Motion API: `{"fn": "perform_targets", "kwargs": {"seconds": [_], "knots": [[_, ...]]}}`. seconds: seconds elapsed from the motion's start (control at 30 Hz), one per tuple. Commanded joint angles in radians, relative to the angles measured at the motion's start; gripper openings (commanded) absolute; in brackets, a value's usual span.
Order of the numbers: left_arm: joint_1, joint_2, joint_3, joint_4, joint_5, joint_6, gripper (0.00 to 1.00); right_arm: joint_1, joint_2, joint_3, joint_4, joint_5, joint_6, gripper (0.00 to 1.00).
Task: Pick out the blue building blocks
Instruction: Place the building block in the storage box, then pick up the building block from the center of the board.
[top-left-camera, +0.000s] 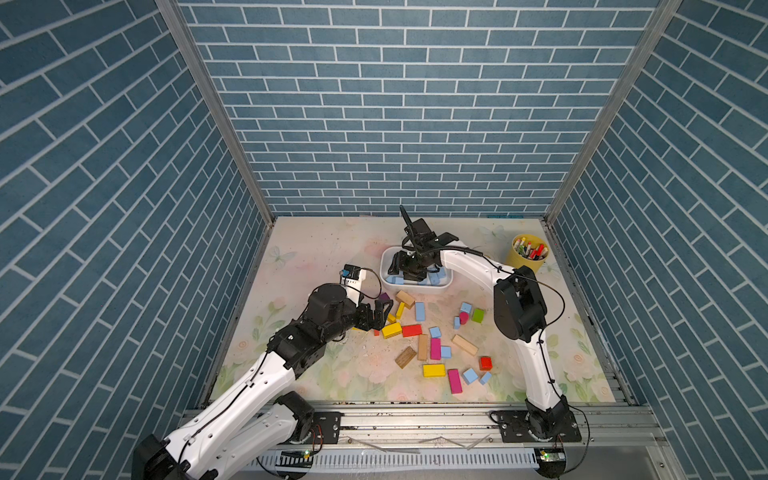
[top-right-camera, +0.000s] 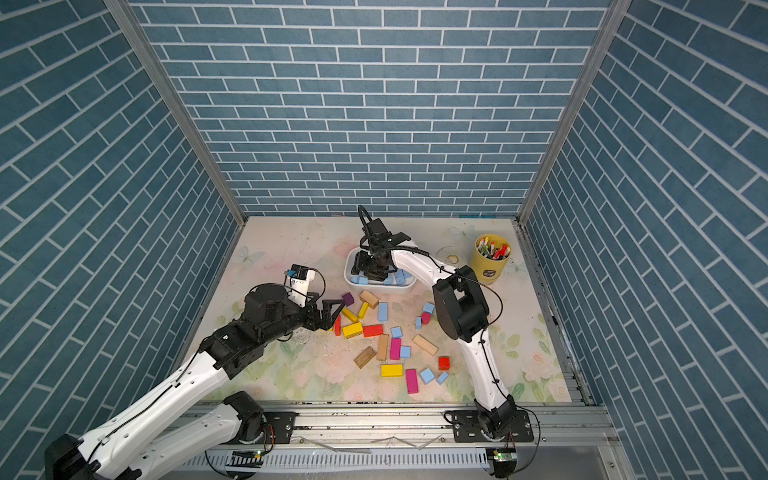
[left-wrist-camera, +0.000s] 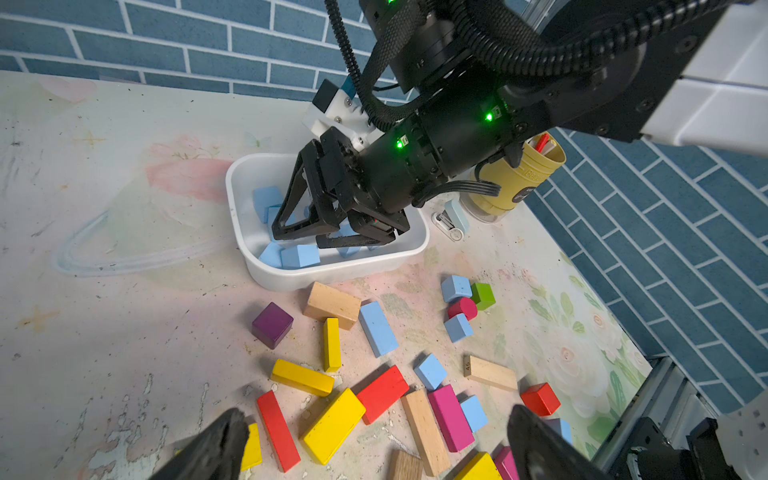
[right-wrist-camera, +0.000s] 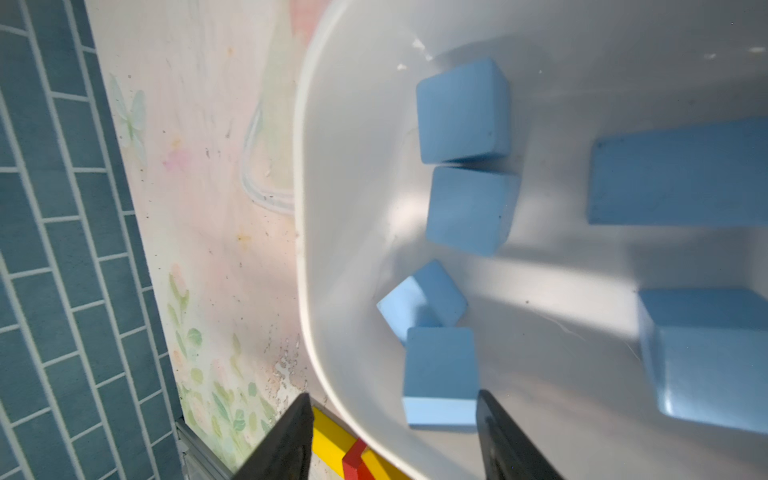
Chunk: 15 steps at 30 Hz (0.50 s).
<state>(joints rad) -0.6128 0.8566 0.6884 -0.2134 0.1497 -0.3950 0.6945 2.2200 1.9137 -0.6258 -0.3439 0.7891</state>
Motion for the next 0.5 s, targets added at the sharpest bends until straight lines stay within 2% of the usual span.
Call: {"fn": "perform_targets", "kwargs": {"seconds": [0.0, 0.47], "knots": [[0.003, -0.013, 0.006, -0.013, -0.010, 0.001, 0.99, -0.005, -0.110, -0.024, 0.020, -0.009, 0.012, 0.66], [0.003, -0.009, 0.000, -0.008, -0.006, -0.008, 0.99, -0.040, -0.366, -0.218, 0.047, 0.037, -0.038, 0.77]]}}
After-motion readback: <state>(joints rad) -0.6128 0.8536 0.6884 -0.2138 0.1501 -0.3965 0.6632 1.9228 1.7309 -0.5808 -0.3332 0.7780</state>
